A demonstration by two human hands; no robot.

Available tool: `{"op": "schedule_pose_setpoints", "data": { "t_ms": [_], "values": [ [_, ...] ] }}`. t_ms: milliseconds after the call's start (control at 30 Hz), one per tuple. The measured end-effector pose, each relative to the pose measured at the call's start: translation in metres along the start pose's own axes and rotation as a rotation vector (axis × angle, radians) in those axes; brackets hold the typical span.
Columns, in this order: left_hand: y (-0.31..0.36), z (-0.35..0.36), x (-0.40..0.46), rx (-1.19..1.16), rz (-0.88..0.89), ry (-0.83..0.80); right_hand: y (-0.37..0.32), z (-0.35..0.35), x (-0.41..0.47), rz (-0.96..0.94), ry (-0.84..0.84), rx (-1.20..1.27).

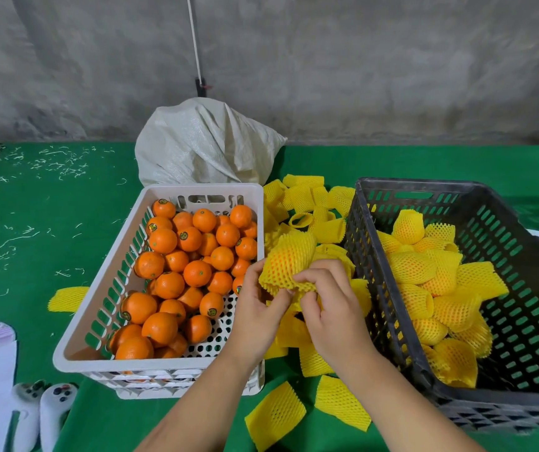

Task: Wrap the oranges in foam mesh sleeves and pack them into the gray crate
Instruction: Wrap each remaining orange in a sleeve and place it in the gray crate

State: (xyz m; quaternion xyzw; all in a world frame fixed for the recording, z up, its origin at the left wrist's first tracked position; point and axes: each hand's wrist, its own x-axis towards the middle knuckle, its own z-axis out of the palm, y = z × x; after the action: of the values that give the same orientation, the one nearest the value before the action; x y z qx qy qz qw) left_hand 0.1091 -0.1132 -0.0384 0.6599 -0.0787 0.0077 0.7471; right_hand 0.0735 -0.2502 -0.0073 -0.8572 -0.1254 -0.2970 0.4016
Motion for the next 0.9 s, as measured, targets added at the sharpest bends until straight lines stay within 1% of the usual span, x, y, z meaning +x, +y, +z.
{"op": "schedule_pose_setpoints", "data": {
  "t_ms": [67,100,133,233,267,300,333,367,433,533,567,633,733,767,833,900],
  "values": [
    [-0.003,-0.002,0.0,0.0,0.003,0.014,-0.001,0.003,-0.005,-0.017,-0.038,0.031],
    [-0.004,-0.002,0.0,-0.013,0.002,0.027,-0.001,0.003,-0.008,0.021,-0.056,0.075],
    [-0.004,-0.003,0.0,-0.027,0.004,0.041,-0.001,0.002,-0.009,0.114,-0.06,0.154],
    [-0.002,-0.003,0.0,0.003,0.044,0.034,-0.006,-0.003,-0.004,0.58,-0.015,0.476],
    [-0.002,-0.002,-0.001,0.042,0.062,0.006,-0.005,-0.003,-0.001,0.695,-0.048,0.579],
    [-0.002,-0.001,-0.001,0.096,0.078,-0.031,-0.005,-0.001,0.003,0.766,-0.105,0.66],
    [-0.004,-0.001,-0.002,0.16,0.093,-0.069,-0.005,0.0,0.006,0.79,-0.152,0.696],
    [-0.007,0.0,-0.002,0.219,0.108,-0.099,-0.005,0.002,0.008,0.787,-0.175,0.69],
    [-0.01,0.001,-0.003,0.296,0.1,-0.12,-0.005,0.004,0.009,0.748,-0.16,0.623],
    [-0.011,0.001,-0.005,0.347,0.096,-0.162,0.006,-0.005,0.012,0.748,-0.123,0.572],
    [-0.011,0.001,-0.006,0.349,0.11,-0.172,0.013,-0.012,0.018,0.781,-0.078,0.529],
    [-0.011,0.0,-0.006,0.348,0.104,-0.148,0.034,-0.033,0.032,0.842,0.07,0.437],
    [-0.013,-0.004,-0.001,0.262,-0.008,-0.04,0.072,-0.069,0.052,0.945,0.326,0.468],
    [-0.014,-0.004,0.002,0.263,-0.037,-0.031,0.084,-0.079,0.056,0.982,0.379,0.455],
    [-0.016,-0.003,0.006,0.372,-0.018,-0.047,0.099,-0.089,0.061,1.062,0.385,0.352],
    [-0.015,0.0,0.006,0.523,0.046,-0.073,0.104,-0.086,0.059,1.103,0.287,0.213]
  ]
}}
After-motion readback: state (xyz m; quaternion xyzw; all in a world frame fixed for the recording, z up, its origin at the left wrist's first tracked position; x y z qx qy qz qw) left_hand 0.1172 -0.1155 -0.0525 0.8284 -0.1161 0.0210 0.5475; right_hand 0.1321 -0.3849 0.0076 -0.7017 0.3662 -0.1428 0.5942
